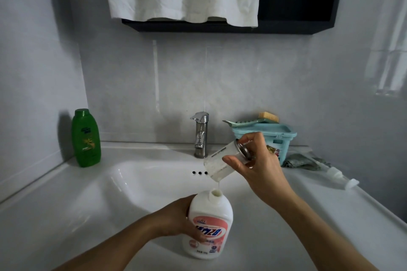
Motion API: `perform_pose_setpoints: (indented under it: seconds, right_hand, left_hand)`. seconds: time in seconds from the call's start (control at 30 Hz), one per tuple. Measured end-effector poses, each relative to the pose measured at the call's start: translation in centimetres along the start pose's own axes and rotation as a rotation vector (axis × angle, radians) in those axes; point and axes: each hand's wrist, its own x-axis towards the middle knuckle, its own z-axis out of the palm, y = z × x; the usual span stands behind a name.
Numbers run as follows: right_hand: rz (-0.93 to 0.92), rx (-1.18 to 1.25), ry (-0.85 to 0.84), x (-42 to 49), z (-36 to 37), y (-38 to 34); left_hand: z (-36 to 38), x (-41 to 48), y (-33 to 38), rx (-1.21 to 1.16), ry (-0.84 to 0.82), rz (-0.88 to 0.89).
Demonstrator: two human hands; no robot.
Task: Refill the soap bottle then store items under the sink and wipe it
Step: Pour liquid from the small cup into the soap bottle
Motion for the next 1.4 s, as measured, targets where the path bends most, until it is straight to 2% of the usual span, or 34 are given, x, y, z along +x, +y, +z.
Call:
perform_pose_setpoints:
  seconds: [1.4]
  right_hand:
    - [0.006, -0.005, 0.005, 0.01, -0.03, -0.01]
  left_hand:
    - [0.04, 0.01, -0.18, -0.009, 0.001, -0.003]
